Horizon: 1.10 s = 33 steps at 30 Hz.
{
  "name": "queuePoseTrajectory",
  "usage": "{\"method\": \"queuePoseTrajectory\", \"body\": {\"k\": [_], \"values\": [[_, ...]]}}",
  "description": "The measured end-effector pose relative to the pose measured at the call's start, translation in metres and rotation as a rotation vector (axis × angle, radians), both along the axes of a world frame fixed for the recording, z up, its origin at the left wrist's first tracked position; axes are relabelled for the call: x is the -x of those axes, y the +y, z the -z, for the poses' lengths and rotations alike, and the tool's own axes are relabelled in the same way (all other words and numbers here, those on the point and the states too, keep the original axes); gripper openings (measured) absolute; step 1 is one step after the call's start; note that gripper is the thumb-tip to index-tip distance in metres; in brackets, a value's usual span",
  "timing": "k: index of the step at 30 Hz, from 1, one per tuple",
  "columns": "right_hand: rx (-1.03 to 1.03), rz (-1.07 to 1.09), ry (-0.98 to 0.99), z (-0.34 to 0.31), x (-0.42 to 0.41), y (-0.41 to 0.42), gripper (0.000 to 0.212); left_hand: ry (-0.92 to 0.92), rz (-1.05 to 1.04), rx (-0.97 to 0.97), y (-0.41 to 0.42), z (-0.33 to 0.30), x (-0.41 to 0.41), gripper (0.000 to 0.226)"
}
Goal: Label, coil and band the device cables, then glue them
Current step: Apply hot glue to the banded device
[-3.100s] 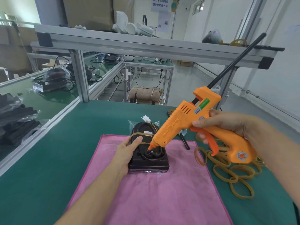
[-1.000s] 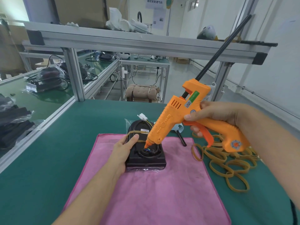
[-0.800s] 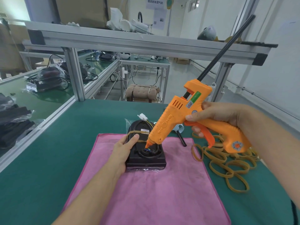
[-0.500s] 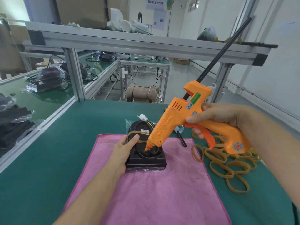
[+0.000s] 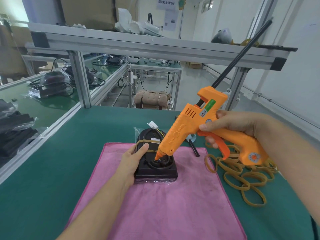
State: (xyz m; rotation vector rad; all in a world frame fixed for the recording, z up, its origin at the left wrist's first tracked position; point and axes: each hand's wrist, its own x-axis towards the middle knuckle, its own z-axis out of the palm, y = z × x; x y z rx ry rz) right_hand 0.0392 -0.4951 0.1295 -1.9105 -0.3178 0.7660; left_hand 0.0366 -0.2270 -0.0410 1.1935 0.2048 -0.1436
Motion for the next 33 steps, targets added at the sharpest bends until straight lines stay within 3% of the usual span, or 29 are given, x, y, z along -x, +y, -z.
{"method": "queuePoseTrajectory", "body": {"k": [22,30,33], "values": [[0.012,0.039,0.0,0.002,-0.003,-0.008,0.039,-0.012,-0.003,0.014,-0.001,0.001,0.0,0.028],[-0.042,0.006,-0.013,0.004,-0.002,-0.001,0.013,-0.009,-0.005,0.019,0.0,0.002,0.0,0.028],[-0.053,-0.007,-0.003,0.004,-0.001,0.0,0.018,-0.006,-0.01,0.007,0.0,0.001,-0.001,0.03]]}}
